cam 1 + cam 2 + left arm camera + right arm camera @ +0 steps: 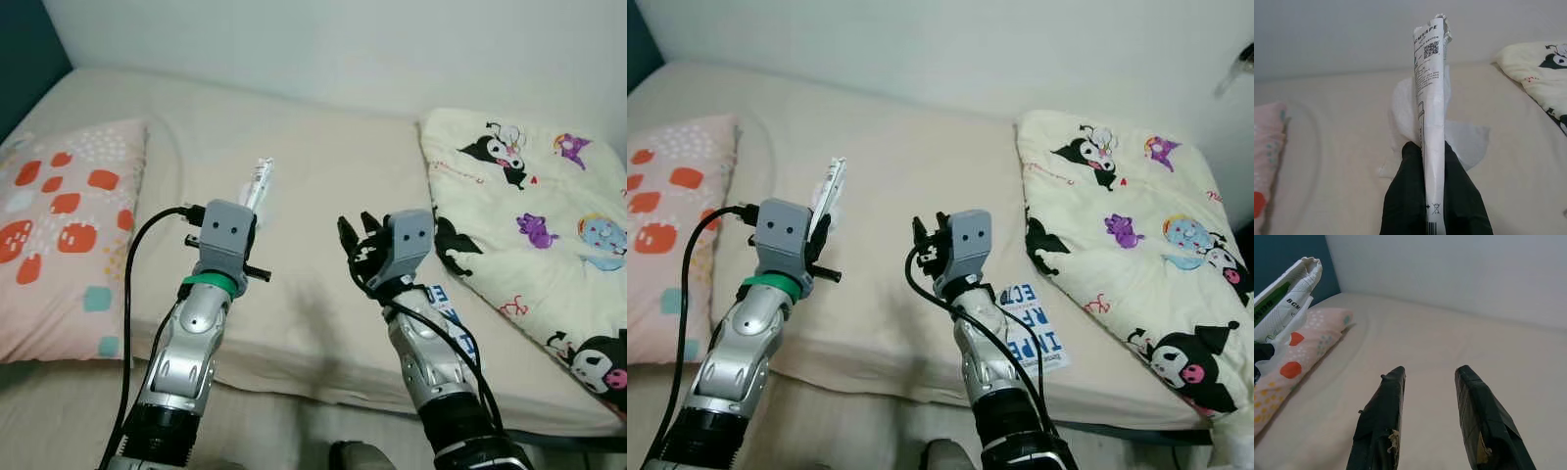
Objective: Clean up the room
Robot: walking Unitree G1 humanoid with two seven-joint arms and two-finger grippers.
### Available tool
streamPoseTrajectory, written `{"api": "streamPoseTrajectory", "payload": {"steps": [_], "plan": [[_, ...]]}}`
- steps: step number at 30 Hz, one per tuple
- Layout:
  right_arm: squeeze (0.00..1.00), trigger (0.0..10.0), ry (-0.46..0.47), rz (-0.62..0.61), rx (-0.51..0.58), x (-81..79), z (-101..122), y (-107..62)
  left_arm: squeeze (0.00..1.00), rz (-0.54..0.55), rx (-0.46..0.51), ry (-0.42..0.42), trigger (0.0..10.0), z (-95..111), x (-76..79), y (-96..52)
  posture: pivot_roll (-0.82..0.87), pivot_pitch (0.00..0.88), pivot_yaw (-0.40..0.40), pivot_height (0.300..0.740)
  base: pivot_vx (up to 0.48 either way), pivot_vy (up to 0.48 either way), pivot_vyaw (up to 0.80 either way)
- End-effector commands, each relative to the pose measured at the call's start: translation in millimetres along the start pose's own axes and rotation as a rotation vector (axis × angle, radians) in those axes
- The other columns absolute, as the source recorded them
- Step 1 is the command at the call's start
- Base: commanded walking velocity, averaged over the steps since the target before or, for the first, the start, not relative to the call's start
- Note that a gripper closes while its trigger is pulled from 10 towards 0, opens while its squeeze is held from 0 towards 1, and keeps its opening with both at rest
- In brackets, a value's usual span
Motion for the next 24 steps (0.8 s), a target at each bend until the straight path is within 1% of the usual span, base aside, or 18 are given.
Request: {"api": "streamPoseTrajectory", "payload": {"steps": [1, 6, 11, 16, 19, 24], "plan": [[0.0, 10.0, -0.001, -0.006, -0.012, 2.6, -3.8, -3.7, 0.0, -0.018, -0.002, 0.0, 10.0, -1.6, 4.5, -1.7, 0.0, 0.0, -0.034, 0.74, 0.0, -0.428, 0.0], [0.0, 10.0, -0.001, -0.007, -0.012, 2.5, -3.9, -4.1, 0.0, -0.015, -0.004, 0.001, 10.0, -1.9, 4.2, -2.0, 0.0, 0.0, -0.033, 0.74, 0.0, -0.404, 0.0], [0.0, 10.0, 0.0, -0.007, -0.012, 2.4, -4.0, -4.3, 0.0, -0.012, -0.01, 0.002, 10.0, -2.8, 3.6, -1.9, 0.0, 0.0, -0.033, 0.74, 0.0, -0.309, 0.0], [0.0, 10.0, -0.001, -0.007, -0.013, 2.6, -4.1, -4.6, 0.0, 0.004, -0.023, 0.01, 10.0, -5.1, 1.8, -1.2, 0.0, 0.002, -0.034, 0.74, 0.0, 0.0, 0.0], [0.0, 10.0, -0.001, -0.007, -0.013, 2.7, -4.1, -4.7, 0.0, 0.007, -0.023, 0.013, 10.0, -5.1, 1.4, -1.1, 0.0, 0.002, -0.034, 0.74, 0.0, -0.266, 0.0], [0.0, 10.0, -0.001, -0.007, -0.013, 2.8, -4.1, -4.8, 0.0, 0.013, -0.026, 0.017, 10.0, -5.7, 0.2, -0.6, 0.0, 0.002, -0.034, 0.74, 0.0, -0.48, 0.0]]}}
Point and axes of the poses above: a point about 5 cm out from each wrist's last joint towards the gripper, its own y axis pointing out of the wrist towards the gripper, its own z axis along the axis of the wrist's last joint, x = y × z, the point moved 5 cm from there along y, pointing out of the wrist towards the gripper, and after that the axes turned 8 degrees about -y, right-handed, at the moved point
